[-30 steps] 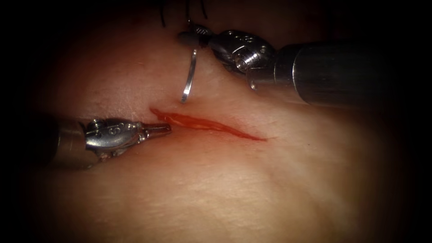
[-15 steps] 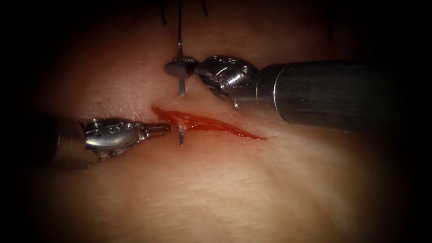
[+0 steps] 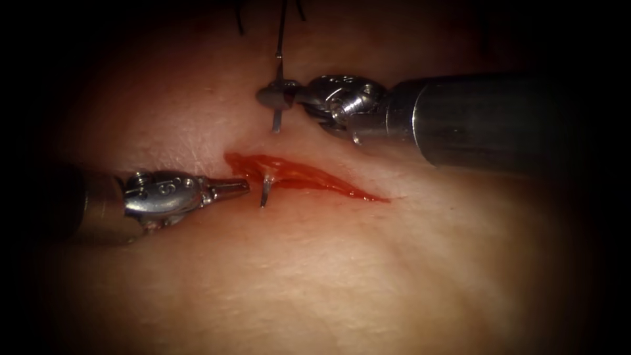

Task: Wound Closure
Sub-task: Push the needle through the tissue

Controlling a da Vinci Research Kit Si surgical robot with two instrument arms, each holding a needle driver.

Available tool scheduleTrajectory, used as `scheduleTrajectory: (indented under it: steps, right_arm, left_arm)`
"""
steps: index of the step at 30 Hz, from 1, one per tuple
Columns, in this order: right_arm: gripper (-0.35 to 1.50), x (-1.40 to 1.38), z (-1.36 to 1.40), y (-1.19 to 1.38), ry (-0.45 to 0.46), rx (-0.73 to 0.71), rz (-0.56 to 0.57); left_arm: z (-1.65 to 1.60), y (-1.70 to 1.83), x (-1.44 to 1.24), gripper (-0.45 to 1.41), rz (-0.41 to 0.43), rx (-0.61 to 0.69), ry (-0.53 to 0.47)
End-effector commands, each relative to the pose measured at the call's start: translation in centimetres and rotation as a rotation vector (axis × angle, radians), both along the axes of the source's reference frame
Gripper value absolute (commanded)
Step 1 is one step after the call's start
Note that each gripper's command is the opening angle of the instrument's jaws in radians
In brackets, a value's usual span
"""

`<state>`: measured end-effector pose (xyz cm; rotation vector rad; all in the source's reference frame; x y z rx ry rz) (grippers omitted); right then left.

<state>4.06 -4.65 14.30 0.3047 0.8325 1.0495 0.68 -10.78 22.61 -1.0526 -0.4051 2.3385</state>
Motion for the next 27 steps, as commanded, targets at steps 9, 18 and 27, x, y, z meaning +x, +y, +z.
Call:
scheduleTrajectory:
  steps: [9,18,27]
  right_arm:
    - [-0.35,-0.25,0.13,0.21,-0.073,-0.112,0.025]
    - [-0.35,-0.37,0.15,0.29,-0.095,-0.124,0.061]
    - [-0.35,-0.2,0.24,0.18,-0.032,0.149,0.171]
  left_arm:
    - [0.07,-0.11,-0.1,-0.45,0.002,0.007,0.002]
    - [0.07,-0.13,-0.11,-0.45,0.005,0.009,0.003]
    - [0.07,-0.14,-0.08,-0.45,0.006,0.008,0.003]
